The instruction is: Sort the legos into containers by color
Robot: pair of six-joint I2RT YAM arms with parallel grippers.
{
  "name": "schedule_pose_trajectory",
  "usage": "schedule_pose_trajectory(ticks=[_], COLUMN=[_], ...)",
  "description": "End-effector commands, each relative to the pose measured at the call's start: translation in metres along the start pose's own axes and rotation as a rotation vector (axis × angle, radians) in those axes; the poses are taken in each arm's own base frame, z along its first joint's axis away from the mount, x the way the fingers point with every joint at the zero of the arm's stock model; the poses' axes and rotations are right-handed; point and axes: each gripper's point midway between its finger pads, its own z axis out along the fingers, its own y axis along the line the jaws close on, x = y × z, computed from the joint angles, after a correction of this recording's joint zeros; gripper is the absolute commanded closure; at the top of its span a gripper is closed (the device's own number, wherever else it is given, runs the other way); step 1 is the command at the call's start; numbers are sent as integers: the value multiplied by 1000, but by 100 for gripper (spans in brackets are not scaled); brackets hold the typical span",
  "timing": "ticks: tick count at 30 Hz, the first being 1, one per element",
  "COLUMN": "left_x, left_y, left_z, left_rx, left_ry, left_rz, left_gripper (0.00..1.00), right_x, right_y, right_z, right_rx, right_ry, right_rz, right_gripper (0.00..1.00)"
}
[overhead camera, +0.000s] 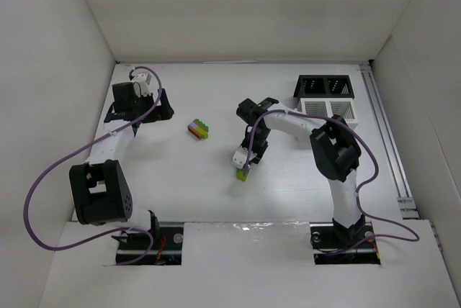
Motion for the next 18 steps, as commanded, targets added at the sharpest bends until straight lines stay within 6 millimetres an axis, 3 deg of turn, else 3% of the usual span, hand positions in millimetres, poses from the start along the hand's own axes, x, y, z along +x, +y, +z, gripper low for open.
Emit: schedule_pose_trajectory(ticks=[1, 4, 5, 7, 8, 11, 14, 18], left_x=[-18, -14, -17, -17, -12, -18, -18, -16], left_y=[-2, -4, -11, -16, -19, -36, -62, -90], left_z=[-10, -12, -16, -19, -20, -29, -39, -55], left_rx=[-6, 4, 34, 62, 79, 171, 326, 513], left_ry=[-68, -66, -77, -99, -100, -139, -146, -192], left_rz=[19, 28, 34, 54, 56, 118, 221, 375], left_gripper=[0, 0, 0, 0, 0, 0, 0, 0], right_x=[-12, -14, -14, -18, -19, -27, -28, -37], right_y=[-30, -33, -35, -35, -36, -36, -42, -50], right_z=[-11, -13, -16, -15, -26, -44, -73, -123], right_rx=[10, 36, 43, 61, 92, 177, 284, 415], right_ry=[19, 3, 7, -20, -16, -71, -115, -159], right_rz=[-601, -521, -498, -448, -411, -248, -106, 209], right_gripper=[62, 71, 85, 95, 99, 100, 100, 100])
